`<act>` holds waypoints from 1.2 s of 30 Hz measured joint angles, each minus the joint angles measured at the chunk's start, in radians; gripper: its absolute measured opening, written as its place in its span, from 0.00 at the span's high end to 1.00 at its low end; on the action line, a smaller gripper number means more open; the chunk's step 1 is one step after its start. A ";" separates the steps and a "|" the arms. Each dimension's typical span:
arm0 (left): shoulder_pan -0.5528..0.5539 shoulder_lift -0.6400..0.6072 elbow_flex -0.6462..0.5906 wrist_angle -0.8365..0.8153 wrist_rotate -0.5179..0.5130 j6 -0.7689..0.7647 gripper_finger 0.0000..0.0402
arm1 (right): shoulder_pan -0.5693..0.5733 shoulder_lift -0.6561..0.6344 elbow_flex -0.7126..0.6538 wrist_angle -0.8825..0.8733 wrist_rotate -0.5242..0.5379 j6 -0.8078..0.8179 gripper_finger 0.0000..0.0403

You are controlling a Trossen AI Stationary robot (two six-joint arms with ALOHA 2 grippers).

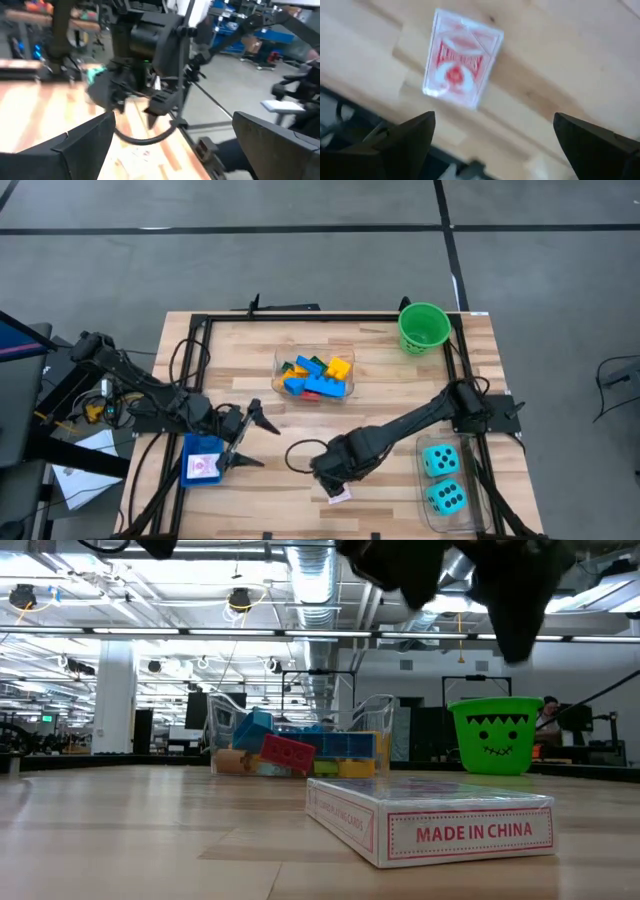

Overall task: Pick & Place Toys
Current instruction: Put the red playing card box into the blue bin

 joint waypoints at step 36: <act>-0.133 0.000 0.000 -0.009 0.001 -0.064 0.01 | 0.041 0.177 0.004 0.251 0.144 0.163 0.02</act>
